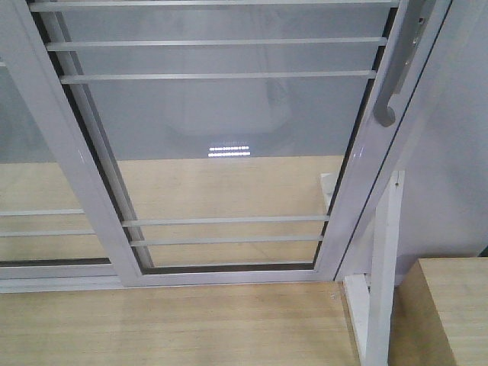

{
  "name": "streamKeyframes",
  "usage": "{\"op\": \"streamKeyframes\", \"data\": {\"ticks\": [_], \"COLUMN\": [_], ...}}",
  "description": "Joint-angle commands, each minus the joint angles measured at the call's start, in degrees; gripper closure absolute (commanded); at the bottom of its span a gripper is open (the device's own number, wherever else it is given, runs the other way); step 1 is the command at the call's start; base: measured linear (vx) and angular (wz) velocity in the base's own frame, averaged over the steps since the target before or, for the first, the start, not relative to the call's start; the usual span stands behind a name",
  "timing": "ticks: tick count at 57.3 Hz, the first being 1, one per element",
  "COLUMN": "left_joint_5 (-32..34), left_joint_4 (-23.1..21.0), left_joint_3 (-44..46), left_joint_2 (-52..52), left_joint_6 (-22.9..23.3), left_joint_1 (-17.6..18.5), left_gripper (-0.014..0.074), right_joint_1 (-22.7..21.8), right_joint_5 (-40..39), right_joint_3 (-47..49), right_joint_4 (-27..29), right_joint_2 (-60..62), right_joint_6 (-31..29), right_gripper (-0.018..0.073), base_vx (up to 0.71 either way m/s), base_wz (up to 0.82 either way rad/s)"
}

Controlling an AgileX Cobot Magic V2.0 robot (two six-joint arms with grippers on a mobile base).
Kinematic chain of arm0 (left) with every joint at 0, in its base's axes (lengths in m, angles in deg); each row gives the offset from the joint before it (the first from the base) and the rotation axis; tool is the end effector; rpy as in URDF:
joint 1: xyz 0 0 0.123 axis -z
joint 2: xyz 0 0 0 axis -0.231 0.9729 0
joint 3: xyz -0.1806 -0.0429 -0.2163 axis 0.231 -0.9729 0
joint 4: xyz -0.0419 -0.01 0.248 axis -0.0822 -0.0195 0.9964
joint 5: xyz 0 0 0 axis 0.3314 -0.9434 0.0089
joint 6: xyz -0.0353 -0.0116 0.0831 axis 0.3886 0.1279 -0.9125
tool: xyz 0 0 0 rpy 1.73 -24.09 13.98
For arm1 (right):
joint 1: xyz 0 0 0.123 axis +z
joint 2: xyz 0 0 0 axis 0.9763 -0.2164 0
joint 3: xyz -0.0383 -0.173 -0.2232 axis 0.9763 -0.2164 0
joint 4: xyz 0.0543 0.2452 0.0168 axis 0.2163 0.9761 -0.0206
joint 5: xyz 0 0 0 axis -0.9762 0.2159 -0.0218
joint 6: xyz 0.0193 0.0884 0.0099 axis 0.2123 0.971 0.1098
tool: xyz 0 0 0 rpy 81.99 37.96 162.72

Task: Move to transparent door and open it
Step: 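Raise the right gripper toward the silver door handle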

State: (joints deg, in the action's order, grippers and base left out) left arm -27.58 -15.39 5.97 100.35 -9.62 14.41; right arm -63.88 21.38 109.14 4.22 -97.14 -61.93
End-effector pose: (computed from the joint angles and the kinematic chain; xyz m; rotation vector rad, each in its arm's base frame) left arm 0.1612 -0.0052 0.3562 -0.0379 1.7053 -0.0956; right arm 0.1296 0.0326 0.3903 -0.2868 1.5998 0.1123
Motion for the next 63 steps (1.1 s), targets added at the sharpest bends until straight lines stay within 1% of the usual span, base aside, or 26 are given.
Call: {"op": "streamKeyframes", "data": {"ticks": [1,9,15,21,27,33,38,40,42,45,53,58,63], "left_joint_5": [3.79,8.26,10.00,10.37,10.37,10.20,10.30,10.39,10.39,10.39,10.39,10.39,10.39], "left_joint_4": [-0.71,-0.71,-0.71,-0.71,-0.65,-0.65,-0.65,-0.65,-0.65,-0.65,-0.61,-0.66,-0.66], "left_joint_3": [5.54,7.12,7.12,7.12,7.12,7.12,7.12,7.12,7.12,7.12,7.12,7.12,7.12], "left_joint_2": [5.34,10.02,11.33,11.46,11.46,11.46,11.46,11.46,11.46,11.46,11.46,11.46,11.46], "left_joint_6": [0.42,0.47,0.46,0.46,0.43,0.43,0.43,0.43,0.43,0.43,0.35,0.41,0.41], "left_joint_1": [0.18,0.18,0.18,0.18,0.18,0.18,0.18,0.18,0.18,0.18,0.18,0.18,0.18], "left_gripper": [0.0596,0.0596,0.0592,0.0574,0.0533,0.0472,0.0412,0.0380,0.0350,0.0304,0.0164,0.0097,0.0061], "right_joint_1": [0.26,0.26,0.26,0.26,0.26,0.26,0.26,0.26,0.26,0.26,0.26,0.26,0.26], "right_joint_5": [-3.27,-4.41,-4.42,-4.54,-4.54,-4.54,-4.69,-4.69,-4.74,-4.74,-6.50,-8.15,-9.08], "right_joint_3": [4.37,4.97,4.97,4.97,4.97,4.97,4.97,4.97,4.97,4.97,4.97,4.97,4.97], "right_joint_4": [-0.44,-0.44,-0.44,-0.29,-0.29,-0.29,-0.29,-0.29,-0.29,-0.29,-0.29,-0.29,0.27], "right_joint_2": [-6.47,-12.21,-15.10,-16.56,-16.90,-16.82,-16.82,-16.82,-16.82,-16.82,-16.82,-16.82,-16.82], "right_joint_6": [-0.57,-0.52,-0.52,-0.29,-0.29,-0.29,-0.29,-0.29,-0.29,-0.29,-0.29,-0.29,0.30], "right_gripper": [0.0560,0.0560,0.0558,0.0547,0.0510,0.0430,0.0333,0.0263,0.0218,0.0124,-0.0072,-0.0144,-0.0164], "base_vx": [0.00,0.00,0.00,0.00,0.00,0.00,0.00,0.00,0.00,0.00,0.00,0.00,0.00], "base_wz": [0.00,0.00,0.00,0.00,0.00,0.00,0.00,0.00,0.00,0.00,0.00,0.00,0.00]}}
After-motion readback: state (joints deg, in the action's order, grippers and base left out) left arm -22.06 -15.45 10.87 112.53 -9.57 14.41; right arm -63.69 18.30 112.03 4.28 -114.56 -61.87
